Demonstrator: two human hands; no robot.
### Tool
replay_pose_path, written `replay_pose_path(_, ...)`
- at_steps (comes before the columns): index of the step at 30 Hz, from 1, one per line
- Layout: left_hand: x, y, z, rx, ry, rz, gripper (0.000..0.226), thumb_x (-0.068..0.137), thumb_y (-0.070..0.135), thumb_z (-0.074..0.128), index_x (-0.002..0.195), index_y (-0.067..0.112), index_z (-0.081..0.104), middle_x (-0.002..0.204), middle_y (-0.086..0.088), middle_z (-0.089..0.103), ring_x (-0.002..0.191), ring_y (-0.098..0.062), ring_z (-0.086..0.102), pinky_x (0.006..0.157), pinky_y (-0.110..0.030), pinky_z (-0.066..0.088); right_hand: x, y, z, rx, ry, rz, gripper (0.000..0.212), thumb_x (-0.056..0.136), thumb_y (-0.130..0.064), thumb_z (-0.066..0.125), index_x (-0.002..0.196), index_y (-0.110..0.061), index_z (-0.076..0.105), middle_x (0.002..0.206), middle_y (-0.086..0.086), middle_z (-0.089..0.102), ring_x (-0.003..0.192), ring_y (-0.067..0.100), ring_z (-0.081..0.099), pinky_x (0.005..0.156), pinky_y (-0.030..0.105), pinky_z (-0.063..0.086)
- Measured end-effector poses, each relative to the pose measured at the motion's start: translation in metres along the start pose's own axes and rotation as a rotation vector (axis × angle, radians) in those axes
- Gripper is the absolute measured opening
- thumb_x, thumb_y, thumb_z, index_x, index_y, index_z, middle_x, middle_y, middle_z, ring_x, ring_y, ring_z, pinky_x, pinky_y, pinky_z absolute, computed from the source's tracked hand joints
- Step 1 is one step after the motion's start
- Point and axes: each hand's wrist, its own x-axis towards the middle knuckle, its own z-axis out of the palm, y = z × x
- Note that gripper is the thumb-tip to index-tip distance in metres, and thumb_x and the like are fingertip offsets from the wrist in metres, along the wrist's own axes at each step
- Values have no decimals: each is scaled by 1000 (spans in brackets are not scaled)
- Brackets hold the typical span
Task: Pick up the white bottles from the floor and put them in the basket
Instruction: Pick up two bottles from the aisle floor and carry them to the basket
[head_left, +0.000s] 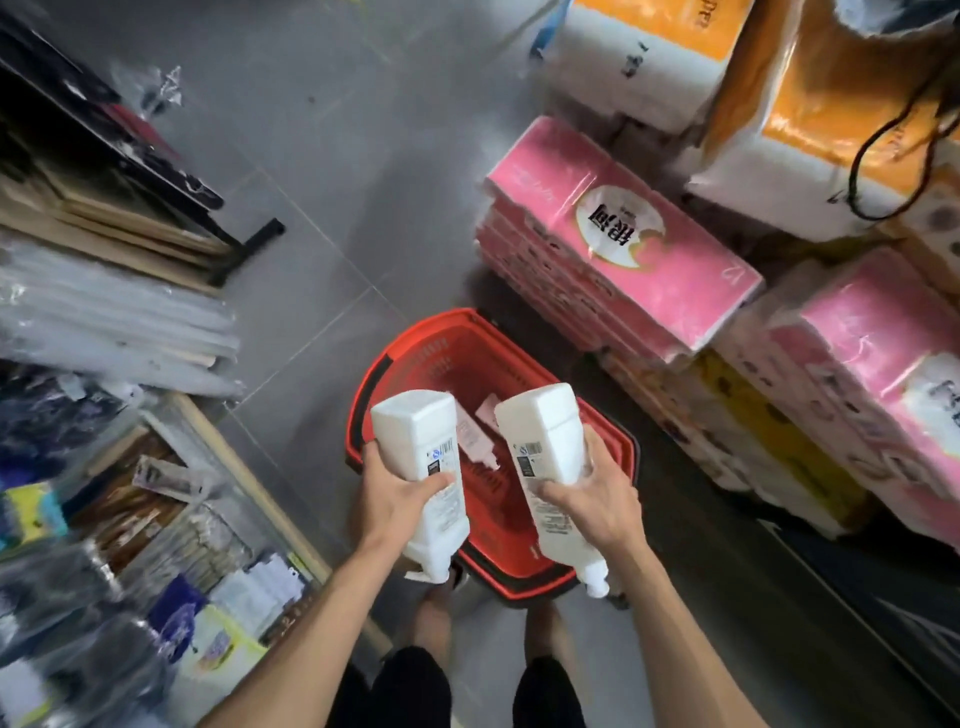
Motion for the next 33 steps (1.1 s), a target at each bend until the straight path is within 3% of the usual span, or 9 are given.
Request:
replay_pose_path(5, 62, -38, 48, 104, -28, -41, 69, 59, 33, 93, 108, 31, 44, 93, 21, 61, 88, -18, 65, 68, -31, 47, 70, 48, 39, 150, -54, 112, 80, 53, -57, 81, 124, -49, 44, 112, -17, 66, 105, 11, 64, 98, 51, 51)
replay_pose_path(10, 126, -76, 102, 198, -25, -76, 72, 53, 45, 92, 103, 31, 43, 99, 11, 66, 85, -23, 66, 74, -39, 54, 140, 99, 79, 124, -119, 204, 72, 51, -55, 86, 107, -65, 43, 105, -20, 68, 102, 12, 66, 98, 49, 51)
replay_pose_path(16, 196, -110, 154, 137, 7, -194, 65, 65, 44, 88, 114, 26, 49, 96, 11, 63, 79, -19, 62, 61, -26, 40, 198, 129, 123, 87, -193, 236, 89, 59, -45, 91, 136, -41, 46, 106, -18, 68, 95, 6, 66, 94, 40, 54)
replay_pose_path(19, 236, -131, 178, -36, 3, -284, 60, 71, 27, 89, 116, 13, 50, 91, 5, 62, 70, -11, 61, 46, -17, 42, 236, 146, 153, 114, -213, 230, 94, 60, -36, 94, 141, -37, 46, 109, -15, 70, 90, 0, 67, 87, 34, 56)
replay_pose_path(22, 276, -164, 197, -92, 59, -293, 68, 64, 23, 93, 115, 10, 49, 92, 4, 65, 85, -23, 69, 66, -25, 54, 274, 170, 190, 116, -201, 226, 96, 51, -46, 95, 134, -51, 47, 109, -13, 73, 93, 8, 71, 89, 38, 57)
replay_pose_path(25, 307, -195, 212, -53, 67, -299, 80, 50, 45, 91, 110, 18, 45, 97, 5, 67, 88, -23, 68, 82, -39, 57, 308, 210, 228, 127, -232, 193, 84, 46, -52, 93, 120, -52, 56, 106, -13, 76, 96, 12, 73, 91, 46, 58)
replay_pose_path(27, 325, -207, 220, -24, 76, -305, 86, 44, 54, 86, 111, 19, 45, 102, 2, 68, 91, -23, 68, 84, -41, 57, 328, 234, 249, 109, -246, 189, 86, 46, -54, 94, 123, -43, 57, 105, -14, 76, 94, 12, 74, 89, 49, 59)
replay_pose_path(29, 341, -215, 230, -16, 67, -325, 84, 54, 47, 90, 118, 14, 46, 107, 0, 68, 94, -23, 67, 84, -35, 55, 341, 241, 262, 104, -229, 181, 91, 44, -57, 92, 125, -42, 54, 107, -13, 75, 96, 15, 74, 89, 50, 58)
replay_pose_path(33, 369, -236, 250, -38, 74, -370, 83, 60, 37, 93, 123, 9, 47, 108, -1, 67, 92, -21, 67, 80, -33, 56, 343, 224, 267, 38, -155, 221, 91, 59, -42, 92, 139, -40, 47, 116, -17, 62, 110, 12, 61, 102, 38, 49)
